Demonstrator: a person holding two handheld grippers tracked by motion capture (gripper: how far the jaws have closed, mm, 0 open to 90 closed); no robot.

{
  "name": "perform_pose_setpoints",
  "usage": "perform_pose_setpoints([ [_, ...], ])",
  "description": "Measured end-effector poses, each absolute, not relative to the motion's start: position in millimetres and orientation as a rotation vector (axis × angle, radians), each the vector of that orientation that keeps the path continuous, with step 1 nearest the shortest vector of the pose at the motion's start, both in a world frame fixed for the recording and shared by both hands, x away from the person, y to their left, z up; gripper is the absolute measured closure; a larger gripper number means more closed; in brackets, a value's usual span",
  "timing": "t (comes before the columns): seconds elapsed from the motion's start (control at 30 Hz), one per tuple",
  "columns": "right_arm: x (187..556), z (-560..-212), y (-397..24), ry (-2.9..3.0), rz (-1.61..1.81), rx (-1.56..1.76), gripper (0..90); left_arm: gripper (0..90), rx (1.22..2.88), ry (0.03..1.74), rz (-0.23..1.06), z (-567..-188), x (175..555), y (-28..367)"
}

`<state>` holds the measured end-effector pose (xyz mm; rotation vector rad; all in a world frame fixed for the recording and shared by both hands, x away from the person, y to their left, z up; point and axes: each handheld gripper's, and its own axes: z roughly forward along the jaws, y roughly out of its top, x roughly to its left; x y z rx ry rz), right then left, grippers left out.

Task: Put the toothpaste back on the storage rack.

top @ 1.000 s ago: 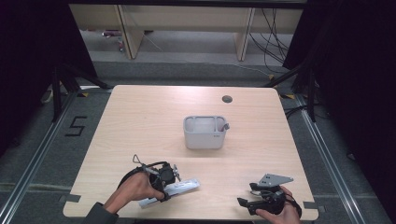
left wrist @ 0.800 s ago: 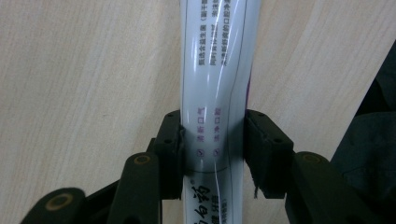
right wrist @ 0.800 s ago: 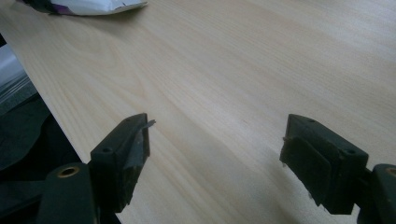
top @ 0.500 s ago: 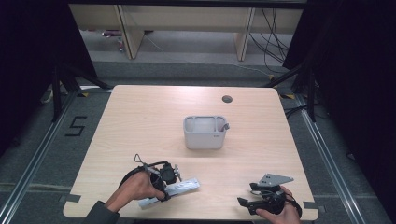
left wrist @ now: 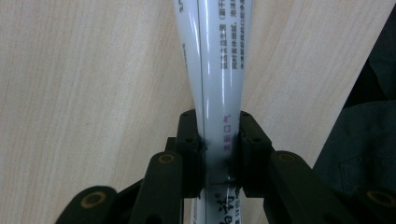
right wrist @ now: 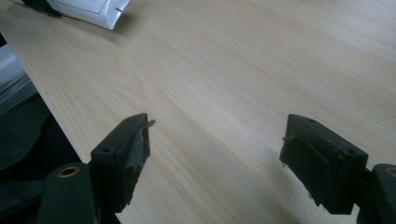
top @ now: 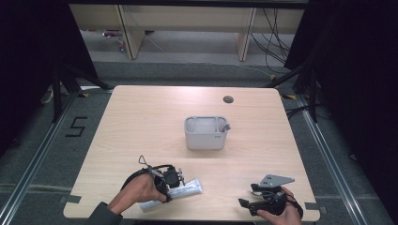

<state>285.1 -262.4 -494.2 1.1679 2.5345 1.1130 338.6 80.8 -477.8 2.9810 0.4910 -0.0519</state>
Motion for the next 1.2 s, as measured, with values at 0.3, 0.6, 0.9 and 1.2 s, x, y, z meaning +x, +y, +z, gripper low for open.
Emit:
perform_pose_setpoints([
  [0.3, 284.5, -494.2, -261.7, 2.545, 1.111, 1.188, 23.6, 74.6, 2.996, 0.467, -0.038, -477.5, 337.1, 78.9],
  [0.6, 285.3, -495.3, -262.0, 2.538, 1.107, 1.187, 23.6, 75.0, 3.000, 0.449, -0.014, -476.5, 336.2, 76.8],
  [0.9, 286.4, -496.1, -263.5, 2.540, 1.112, 1.185, 23.6, 75.1, 2.969, 0.455, 0.005, -470.9, 340.4, 77.7],
  [1.2, 287.0, -496.5, -264.2, 2.536, 1.110, 1.180, 23.6, 75.1, 2.893, 0.507, 0.049, -462.1, 346.4, 85.1],
])
